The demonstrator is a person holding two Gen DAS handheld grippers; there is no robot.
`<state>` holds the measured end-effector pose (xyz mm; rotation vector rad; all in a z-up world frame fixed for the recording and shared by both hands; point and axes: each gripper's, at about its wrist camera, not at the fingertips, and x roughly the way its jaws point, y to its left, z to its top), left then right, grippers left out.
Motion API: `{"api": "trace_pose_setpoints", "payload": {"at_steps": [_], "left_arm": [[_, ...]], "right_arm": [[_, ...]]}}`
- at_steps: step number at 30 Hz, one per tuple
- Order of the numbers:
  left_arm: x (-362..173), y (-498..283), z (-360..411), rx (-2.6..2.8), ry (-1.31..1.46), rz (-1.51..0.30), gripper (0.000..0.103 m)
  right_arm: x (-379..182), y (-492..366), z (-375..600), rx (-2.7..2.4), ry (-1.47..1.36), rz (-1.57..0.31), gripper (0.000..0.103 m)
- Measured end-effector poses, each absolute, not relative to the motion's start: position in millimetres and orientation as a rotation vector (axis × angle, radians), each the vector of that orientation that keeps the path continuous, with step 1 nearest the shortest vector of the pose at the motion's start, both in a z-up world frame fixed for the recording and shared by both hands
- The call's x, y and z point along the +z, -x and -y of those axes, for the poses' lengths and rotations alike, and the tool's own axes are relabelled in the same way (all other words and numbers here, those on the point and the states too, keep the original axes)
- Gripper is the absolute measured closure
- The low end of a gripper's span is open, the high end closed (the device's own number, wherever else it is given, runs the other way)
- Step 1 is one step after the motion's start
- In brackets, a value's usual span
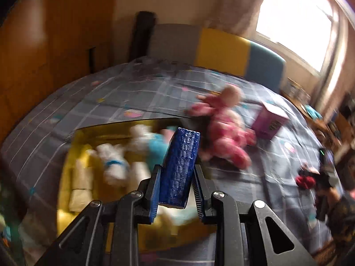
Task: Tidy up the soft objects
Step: 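Carry the blue sponge into the gold tray and open the left gripper while the right gripper holds the scrunchie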
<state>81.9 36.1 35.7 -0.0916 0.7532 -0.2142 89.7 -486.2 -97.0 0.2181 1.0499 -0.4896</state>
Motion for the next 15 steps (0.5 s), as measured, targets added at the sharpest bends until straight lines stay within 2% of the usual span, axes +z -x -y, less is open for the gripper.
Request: {"api": "trace_pose_setpoints", "payload": {"at_steps": [6, 15], "left_arm": [[-2.2, -118.2, -125.2, -0.033, 0.259, -0.868, 0.076], [-53.3, -151.7, -135.2, 0.009, 0.284, -0.991, 0.073]], "right_arm": [[-96.2, -90.4, 480.1, -0.491, -0.186, -1.056, 0.088], [-96.7, -89.4, 477.7, -0.493, -0.166, -1.057, 0.088]]}}
